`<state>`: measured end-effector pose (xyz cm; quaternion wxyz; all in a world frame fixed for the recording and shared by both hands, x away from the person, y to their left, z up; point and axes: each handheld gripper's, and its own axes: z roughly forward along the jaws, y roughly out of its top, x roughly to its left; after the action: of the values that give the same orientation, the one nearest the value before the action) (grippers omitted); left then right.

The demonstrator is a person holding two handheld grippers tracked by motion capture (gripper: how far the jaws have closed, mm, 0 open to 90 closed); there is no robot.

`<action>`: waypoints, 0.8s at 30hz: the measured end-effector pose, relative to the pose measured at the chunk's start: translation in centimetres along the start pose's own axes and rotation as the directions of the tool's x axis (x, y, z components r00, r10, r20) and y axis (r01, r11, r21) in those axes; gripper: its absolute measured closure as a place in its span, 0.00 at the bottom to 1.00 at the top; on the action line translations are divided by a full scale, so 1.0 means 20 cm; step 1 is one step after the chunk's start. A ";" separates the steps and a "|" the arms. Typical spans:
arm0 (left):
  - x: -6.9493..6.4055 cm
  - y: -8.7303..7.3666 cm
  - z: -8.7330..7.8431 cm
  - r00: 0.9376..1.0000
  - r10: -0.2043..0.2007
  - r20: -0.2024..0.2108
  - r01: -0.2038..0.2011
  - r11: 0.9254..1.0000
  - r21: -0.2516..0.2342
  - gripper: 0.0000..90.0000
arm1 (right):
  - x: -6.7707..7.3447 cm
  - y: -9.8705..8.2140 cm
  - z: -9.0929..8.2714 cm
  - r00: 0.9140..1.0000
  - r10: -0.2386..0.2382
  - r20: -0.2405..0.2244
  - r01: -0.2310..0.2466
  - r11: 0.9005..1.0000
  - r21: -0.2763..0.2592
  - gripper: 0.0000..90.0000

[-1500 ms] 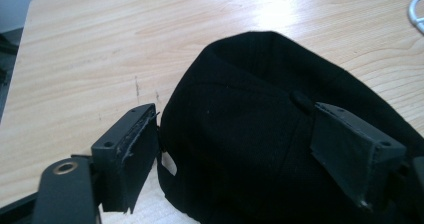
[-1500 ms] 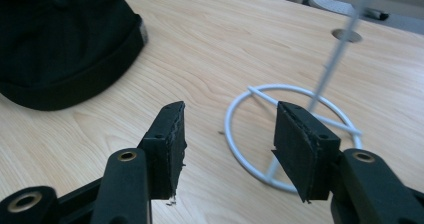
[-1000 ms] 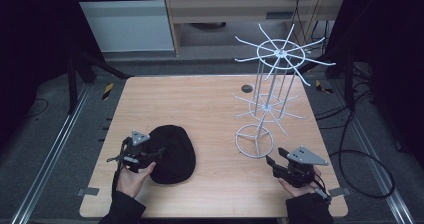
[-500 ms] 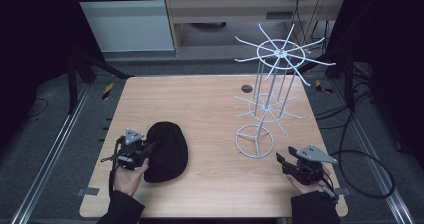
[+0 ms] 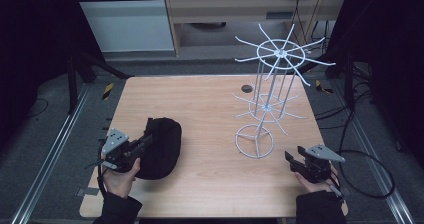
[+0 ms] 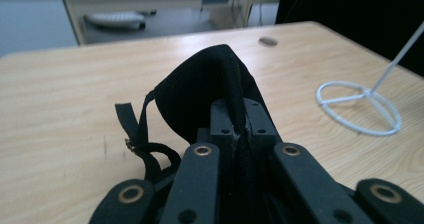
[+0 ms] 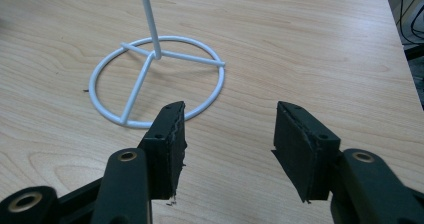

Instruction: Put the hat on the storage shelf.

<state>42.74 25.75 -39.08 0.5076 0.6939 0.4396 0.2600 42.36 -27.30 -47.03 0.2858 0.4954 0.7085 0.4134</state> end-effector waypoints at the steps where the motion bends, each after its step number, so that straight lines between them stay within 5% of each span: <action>1: -0.02 0.02 -0.03 1.000 0.007 0.013 -0.006 1.000 -0.031 0.95 | 0.00 0.00 0.00 1.000 -0.002 0.001 0.002 1.000 0.000 0.52; 12: -0.10 0.15 -0.13 0.995 0.041 0.090 -0.027 0.988 -0.154 0.95 | -0.01 0.00 0.01 1.000 0.002 0.004 -0.002 1.000 -0.005 0.51; 21: -0.17 0.29 -0.16 0.987 0.066 0.146 -0.026 0.965 -0.262 0.95 | -0.01 0.00 0.02 1.000 -0.012 0.013 0.012 1.000 -0.008 0.50; 24: -0.20 0.37 -0.16 0.983 0.074 0.170 -0.017 0.949 -0.316 0.95 | -0.01 0.00 0.02 1.000 -0.018 0.018 0.018 1.000 -0.011 0.49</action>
<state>40.74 22.98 -30.70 0.6429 0.6351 0.3290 0.2742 42.83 -27.42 -47.31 0.2988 0.4911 0.7081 0.4101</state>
